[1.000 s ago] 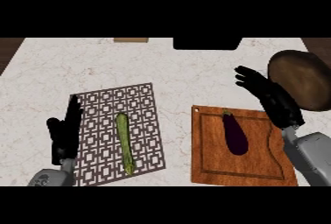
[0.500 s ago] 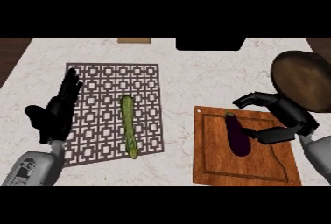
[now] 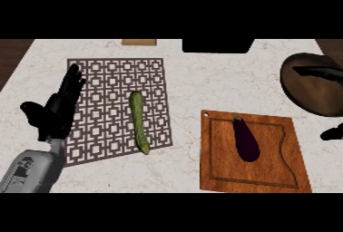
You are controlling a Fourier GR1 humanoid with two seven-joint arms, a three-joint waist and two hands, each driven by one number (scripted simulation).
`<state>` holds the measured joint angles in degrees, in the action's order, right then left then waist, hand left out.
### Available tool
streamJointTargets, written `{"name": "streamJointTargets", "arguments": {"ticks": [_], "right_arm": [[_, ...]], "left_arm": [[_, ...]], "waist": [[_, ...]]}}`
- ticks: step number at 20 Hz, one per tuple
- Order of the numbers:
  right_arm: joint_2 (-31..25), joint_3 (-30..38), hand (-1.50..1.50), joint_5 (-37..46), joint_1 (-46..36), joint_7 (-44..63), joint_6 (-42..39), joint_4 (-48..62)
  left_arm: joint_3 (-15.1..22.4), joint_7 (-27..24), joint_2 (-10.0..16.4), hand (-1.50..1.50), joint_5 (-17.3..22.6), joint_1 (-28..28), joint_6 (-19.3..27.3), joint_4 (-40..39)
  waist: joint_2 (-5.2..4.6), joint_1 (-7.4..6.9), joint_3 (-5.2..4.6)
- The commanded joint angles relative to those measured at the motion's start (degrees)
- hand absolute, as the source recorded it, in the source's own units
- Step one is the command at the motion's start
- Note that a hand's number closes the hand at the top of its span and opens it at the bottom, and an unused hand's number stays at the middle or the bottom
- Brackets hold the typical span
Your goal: Pick the eggplant from the cutting board and place it in the pan
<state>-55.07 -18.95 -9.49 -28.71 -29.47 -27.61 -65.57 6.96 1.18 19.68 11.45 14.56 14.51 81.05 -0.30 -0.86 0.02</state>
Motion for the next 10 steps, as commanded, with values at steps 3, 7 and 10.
{"name": "streamJointTargets", "arguments": {"ticks": [3, 7, 10], "right_arm": [[-7.5, -1.1, -1.5, 6.3, -10.1, 2.7, -11.3, 0.8], [4.0, -3.1, -1.5, 9.9, -16.6, 14.1, -8.7, -0.2], [4.0, -1.0, -1.5, 11.2, -21.9, 15.2, -11.9, -0.1]], "left_arm": [[0.0, 2.2, 0.4, 0.0, 0.2, -0.2, -1.2, 2.3], [-1.4, 0.7, -0.3, 0.0, -1.0, 1.4, -1.1, -0.7], [-1.4, -0.2, -1.5, 0.0, -1.6, 1.2, -1.1, -1.4]], "waist": [[0.26, -0.68, -0.05], [0.17, -0.19, -0.06], [0.24, 0.06, -0.06]]}}
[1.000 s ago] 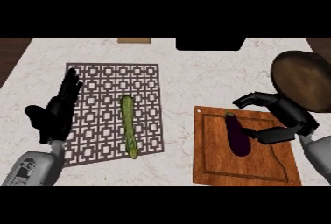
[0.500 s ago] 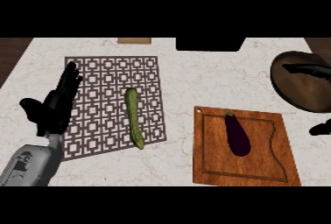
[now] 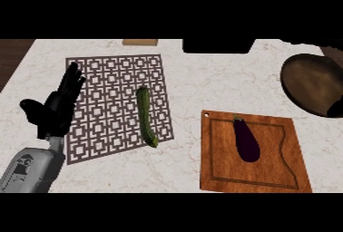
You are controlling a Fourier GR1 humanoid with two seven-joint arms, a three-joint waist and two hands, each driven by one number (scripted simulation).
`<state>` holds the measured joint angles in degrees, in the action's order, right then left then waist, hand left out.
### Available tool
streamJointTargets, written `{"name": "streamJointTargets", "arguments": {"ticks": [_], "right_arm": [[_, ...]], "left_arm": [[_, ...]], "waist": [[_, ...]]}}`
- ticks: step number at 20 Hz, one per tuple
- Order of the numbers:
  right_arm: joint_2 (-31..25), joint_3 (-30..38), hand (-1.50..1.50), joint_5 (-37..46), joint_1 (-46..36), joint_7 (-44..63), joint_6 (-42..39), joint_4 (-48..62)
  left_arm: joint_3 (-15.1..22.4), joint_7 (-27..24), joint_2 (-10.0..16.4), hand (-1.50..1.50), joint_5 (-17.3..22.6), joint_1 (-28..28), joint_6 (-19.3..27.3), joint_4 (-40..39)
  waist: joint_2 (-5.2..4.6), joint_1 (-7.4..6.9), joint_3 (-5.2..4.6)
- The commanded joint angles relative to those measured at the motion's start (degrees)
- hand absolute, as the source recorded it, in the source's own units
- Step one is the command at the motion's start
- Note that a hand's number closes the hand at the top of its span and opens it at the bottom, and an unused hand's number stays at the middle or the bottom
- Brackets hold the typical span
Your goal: Pick the eggplant from the cutting board and place it in the pan
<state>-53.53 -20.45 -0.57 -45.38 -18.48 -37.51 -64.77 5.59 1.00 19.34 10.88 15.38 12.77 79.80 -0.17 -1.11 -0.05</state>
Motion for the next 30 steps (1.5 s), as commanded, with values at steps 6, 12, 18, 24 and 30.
{"name": "streamJointTargets", "arguments": {"ticks": [6, 12, 18, 24, 30], "right_arm": [[9.2, 2.7, -1.5, 2.5, -5.2, 9.4, -6.4, -2.4], [15.2, 1.5, -1.5, 2.8, 1.9, 12.3, -6.9, -9.1], [16.9, 2.8, -1.5, 5.4, 5.3, 22.9, -8.2, -16.3], [21.7, 4.7, -1.5, 13.0, 3.9, 22.6, -7.1, -11.3], [19.3, 3.8, -1.5, 22.2, 8.1, 13.4, -6.6, -6.9]], "left_arm": [[-2.8, 0.3, -0.3, 0.0, -0.4, -0.1, -2.2, -0.6], [-2.0, 1.7, -2.4, 0.0, -2.6, -1.8, 0.3, 2.9], [-5.1, 3.1, -0.4, 0.0, -1.7, -0.9, -3.1, 3.4], [-4.1, 4.3, -1.9, 0.0, -4.0, -4.0, -2.7, 8.4], [-5.5, 6.8, -2.2, 0.0, -4.0, -0.3, -4.0, 6.0]], "waist": [[0.14, 0.83, 0.0], [0.25, 1.21, 0.03], [0.3, 1.32, 0.02], [0.17, 0.51, 0.05], [0.05, 0.6, 0.08]]}}
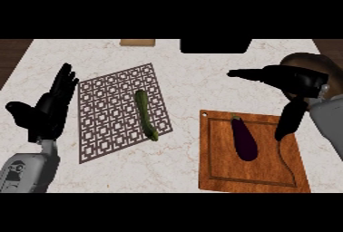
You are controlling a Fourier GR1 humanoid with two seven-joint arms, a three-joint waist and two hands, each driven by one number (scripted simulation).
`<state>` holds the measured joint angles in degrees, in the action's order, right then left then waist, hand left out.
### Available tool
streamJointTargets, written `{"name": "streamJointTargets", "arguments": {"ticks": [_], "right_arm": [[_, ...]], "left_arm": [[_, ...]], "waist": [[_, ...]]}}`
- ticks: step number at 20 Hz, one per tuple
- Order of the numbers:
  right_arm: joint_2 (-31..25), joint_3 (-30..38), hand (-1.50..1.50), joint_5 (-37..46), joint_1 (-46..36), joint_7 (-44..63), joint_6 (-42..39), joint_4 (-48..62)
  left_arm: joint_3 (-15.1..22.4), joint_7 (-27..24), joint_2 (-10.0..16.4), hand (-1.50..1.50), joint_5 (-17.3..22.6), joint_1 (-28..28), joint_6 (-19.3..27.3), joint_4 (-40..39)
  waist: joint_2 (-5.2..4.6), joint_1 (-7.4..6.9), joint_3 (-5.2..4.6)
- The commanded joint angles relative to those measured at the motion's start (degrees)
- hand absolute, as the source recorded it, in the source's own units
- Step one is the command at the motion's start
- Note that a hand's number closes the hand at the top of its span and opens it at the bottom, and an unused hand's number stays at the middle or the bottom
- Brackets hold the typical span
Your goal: Pick the eggplant from the cutting board and place it in the pan
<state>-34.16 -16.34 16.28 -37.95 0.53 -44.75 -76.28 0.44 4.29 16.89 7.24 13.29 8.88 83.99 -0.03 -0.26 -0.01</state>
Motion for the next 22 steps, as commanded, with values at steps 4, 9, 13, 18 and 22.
{"name": "streamJointTargets", "arguments": {"ticks": [4, 9, 13, 18, 22], "right_arm": [[0.8, 1.0, -1.5, 5.7, -1.5, -7.1, -4.6, 6.3], [4.1, -1.6, -1.5, 10.6, 1.5, -7.2, -5.1, 4.5], [4.7, -0.2, -1.5, 14.7, 1.2, -10.5, -4.4, 6.0], [6.8, -5.0, -1.5, 21.5, 1.3, -10.1, -2.0, 8.2], [5.0, -6.7, -1.5, 26.0, 4.2, -10.6, -1.0, 3.4]], "left_arm": [[-1.1, -2.8, -1.6, 0.0, -2.0, 0.3, -0.7, -2.6], [-2.7, -1.4, -0.5, 0.0, -1.7, 0.0, -2.3, -1.4], [-0.7, 2.4, -3.2, 0.0, -3.5, -0.3, -0.7, 2.9], [-3.3, -0.2, -1.6, 0.0, -1.8, -3.1, -3.3, 3.2], [-2.9, -1.2, -3.7, 0.0, -3.6, 1.2, -2.1, -2.8]], "waist": [[-0.09, -0.13, 0.0], [0.03, -0.03, 0.01], [0.05, -0.02, 0.02], [-0.03, -0.56, 0.02], [0.0, 0.36, 0.0]]}}
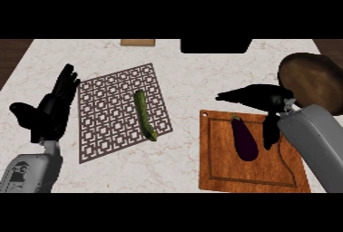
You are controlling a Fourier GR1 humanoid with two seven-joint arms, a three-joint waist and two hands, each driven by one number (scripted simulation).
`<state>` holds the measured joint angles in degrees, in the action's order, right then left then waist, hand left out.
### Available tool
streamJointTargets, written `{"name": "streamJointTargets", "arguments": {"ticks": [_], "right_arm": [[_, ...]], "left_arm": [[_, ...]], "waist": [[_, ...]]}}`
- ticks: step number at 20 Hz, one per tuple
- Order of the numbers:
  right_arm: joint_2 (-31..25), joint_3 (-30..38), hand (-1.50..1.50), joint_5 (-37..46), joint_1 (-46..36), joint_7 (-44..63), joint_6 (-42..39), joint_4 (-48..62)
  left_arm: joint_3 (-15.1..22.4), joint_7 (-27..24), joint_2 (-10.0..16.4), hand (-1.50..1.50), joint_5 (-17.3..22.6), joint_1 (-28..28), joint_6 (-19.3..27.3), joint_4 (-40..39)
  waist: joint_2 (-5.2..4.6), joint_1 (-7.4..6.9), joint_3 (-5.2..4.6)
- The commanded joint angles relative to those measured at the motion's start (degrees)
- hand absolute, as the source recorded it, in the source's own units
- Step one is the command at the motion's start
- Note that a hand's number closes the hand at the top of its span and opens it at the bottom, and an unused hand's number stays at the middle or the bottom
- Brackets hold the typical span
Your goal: Pick the eggplant from the cutting board and place it in the pan
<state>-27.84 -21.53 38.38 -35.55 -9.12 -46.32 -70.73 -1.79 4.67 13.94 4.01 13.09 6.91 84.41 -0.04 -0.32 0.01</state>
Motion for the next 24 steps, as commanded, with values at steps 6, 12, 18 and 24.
{"name": "streamJointTargets", "arguments": {"ticks": [6, 12, 18, 24], "right_arm": [[4.6, -2.2, -1.5, 7.9, 1.1, 5.0, -3.4, -3.0], [3.6, -1.5, -1.5, 13.5, 2.5, -4.3, 0.9, 3.5], [5.2, -1.9, -1.5, 18.5, 1.0, -4.9, 2.2, 7.1], [6.2, -2.4, -1.5, 22.0, 2.3, -8.2, 3.5, 11.8]], "left_arm": [[-0.8, -0.2, -1.3, 0.0, -0.7, -0.5, -0.6, 0.5], [-2.6, -2.4, -1.0, 0.0, -1.3, -0.2, -2.4, -2.4], [-1.3, -4.4, -2.8, 0.0, -3.4, -1.7, -1.9, -1.9], [-1.4, -1.2, -3.5, 0.0, -4.1, 0.6, -1.2, -1.4]], "waist": [[0.13, 0.2, -0.02], [0.02, 0.15, -0.01], [0.0, 0.11, -0.01], [0.0, 0.02, 0.0]]}}
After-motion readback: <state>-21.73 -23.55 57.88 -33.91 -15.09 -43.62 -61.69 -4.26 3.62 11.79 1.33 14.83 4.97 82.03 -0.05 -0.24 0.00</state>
